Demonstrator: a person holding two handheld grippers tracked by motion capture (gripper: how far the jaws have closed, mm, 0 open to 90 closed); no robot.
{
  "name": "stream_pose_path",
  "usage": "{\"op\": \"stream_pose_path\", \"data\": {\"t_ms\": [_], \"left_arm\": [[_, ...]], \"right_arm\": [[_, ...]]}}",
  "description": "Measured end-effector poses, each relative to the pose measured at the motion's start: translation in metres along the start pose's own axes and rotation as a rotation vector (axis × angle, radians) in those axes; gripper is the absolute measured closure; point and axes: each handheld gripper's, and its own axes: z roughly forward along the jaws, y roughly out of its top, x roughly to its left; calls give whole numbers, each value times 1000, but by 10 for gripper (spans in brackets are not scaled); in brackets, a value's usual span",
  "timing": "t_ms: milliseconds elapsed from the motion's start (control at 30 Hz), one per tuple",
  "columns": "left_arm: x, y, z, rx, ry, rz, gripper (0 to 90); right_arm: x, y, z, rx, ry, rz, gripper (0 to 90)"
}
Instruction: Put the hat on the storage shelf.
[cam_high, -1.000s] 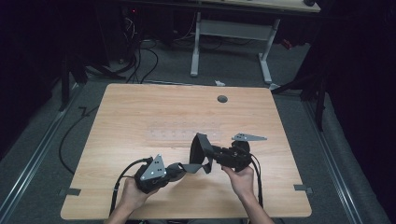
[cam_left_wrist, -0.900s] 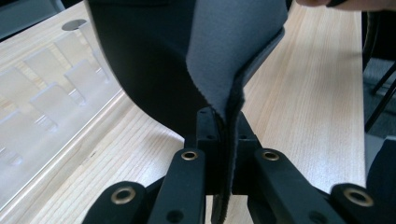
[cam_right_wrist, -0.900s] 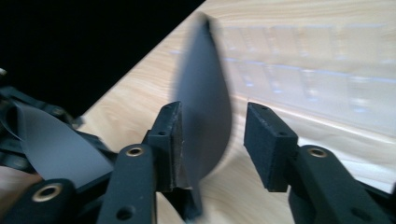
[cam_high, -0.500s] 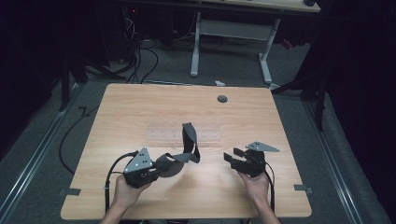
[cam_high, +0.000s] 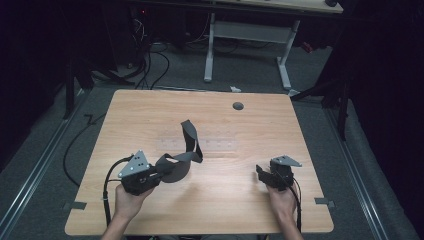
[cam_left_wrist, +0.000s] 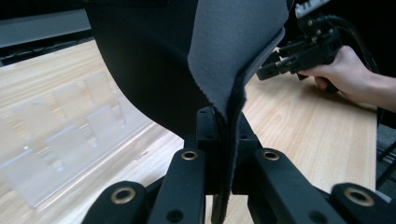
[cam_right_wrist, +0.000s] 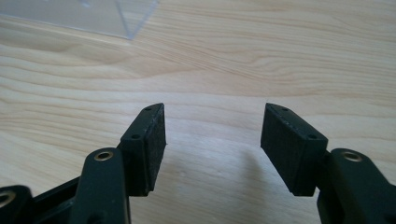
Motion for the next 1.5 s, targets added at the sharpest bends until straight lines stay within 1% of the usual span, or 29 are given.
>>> {"op": "stream_pose_path", "data": {"t_ms": [100,167,200,300,333,433,500,733,867,1000,1100,1233,1300,1333,1400,1500], "left_arm": [[2,5,-1,-17,6,-9,865],[4,10,-2,-27,15,-10,865],[4,12,-2,-32,19,-16,865],[6,18,-4,-44,31,-23,865],[7,20,-5,-47,38,-18,865],[9,23,-5,-61,44,-24,865],[10,26,-6,-70,46,-21,865],[15,40,-7,-115,58,-22,865],[19,47,-7,-134,66,-35,865],[27,53,-6,-150,74,-59,865],[31,56,-3,-154,92,-50,865],[35,61,0,-168,100,-45,865],[39,65,2,-174,112,-36,865],[42,66,3,-180,116,-40,865],[46,69,5,-195,138,-35,865],[51,72,9,-192,165,-18,865]], "right_arm": [[-2,-2,3,28,-27,-5,396],[-3,-4,4,36,-39,-8,390],[-4,-5,5,37,-37,-12,386],[-7,-4,6,42,-38,4,377],[-8,-4,6,44,-33,15,377],[-10,-3,7,45,-34,13,371],[-9,-3,8,45,-36,13,371],[-9,-3,8,44,-36,13,371],[-9,-3,8,45,-36,13,371],[-9,-3,8,44,-38,15,371],[-9,-4,7,44,-38,14,371],[-9,-4,7,44,-39,14,371],[-9,-4,7,44,-39,14,371],[-9,-4,7,44,-39,14,371],[-9,-4,7,44,-39,14,371],[-9,-4,7,44,-39,14,371]]}}
